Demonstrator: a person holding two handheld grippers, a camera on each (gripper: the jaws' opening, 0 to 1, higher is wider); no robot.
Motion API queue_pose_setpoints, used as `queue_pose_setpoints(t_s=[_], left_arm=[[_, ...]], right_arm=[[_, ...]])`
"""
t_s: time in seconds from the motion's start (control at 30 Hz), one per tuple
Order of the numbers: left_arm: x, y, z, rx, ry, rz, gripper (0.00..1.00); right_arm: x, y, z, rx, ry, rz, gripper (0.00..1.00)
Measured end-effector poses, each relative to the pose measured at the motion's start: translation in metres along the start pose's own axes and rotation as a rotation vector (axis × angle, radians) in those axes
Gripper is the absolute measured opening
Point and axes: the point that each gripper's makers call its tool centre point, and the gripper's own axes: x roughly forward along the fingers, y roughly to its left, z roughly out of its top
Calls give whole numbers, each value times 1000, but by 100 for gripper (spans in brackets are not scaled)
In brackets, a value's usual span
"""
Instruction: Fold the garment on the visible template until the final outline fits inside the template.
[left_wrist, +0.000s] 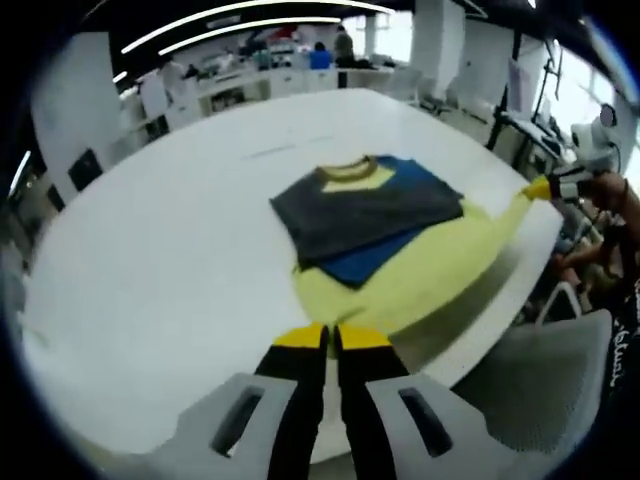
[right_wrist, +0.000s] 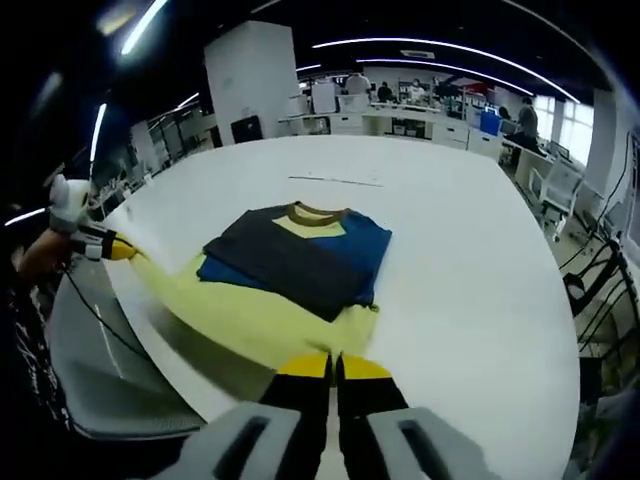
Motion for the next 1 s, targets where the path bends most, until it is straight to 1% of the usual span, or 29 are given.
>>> queue_pose_setpoints(t_s=[0.2,0.3,0.33,0.47,0.53,0.6,0.63,0.8,1.0], left_arm=[[6,12,24,34,-36,16,0],[8,20,42,48,-76,37,0],[9,22,46,46,-85,40,0],[14,26,64,66,-111,55,0],[16,29,72,62,-125,60,0],[18,32,79,60,-138,65,0],[19,34,85,61,-152,71,0],[27,47,107,21,-198,101,0],[44,58,129,-40,-248,115,0]], right_arm=[[7,-7,32,-16,-56,-6,0],[9,-10,50,-29,-88,-14,0],[9,-10,53,-31,-91,-15,0],[11,-14,75,-31,-133,-27,0],[12,-17,85,-31,-154,-34,0],[15,-19,90,-31,-160,-37,0],[17,-21,94,-32,-167,-40,0],[25,-28,111,-35,-194,-48,0],[40,-38,125,-26,-211,-74,0]])
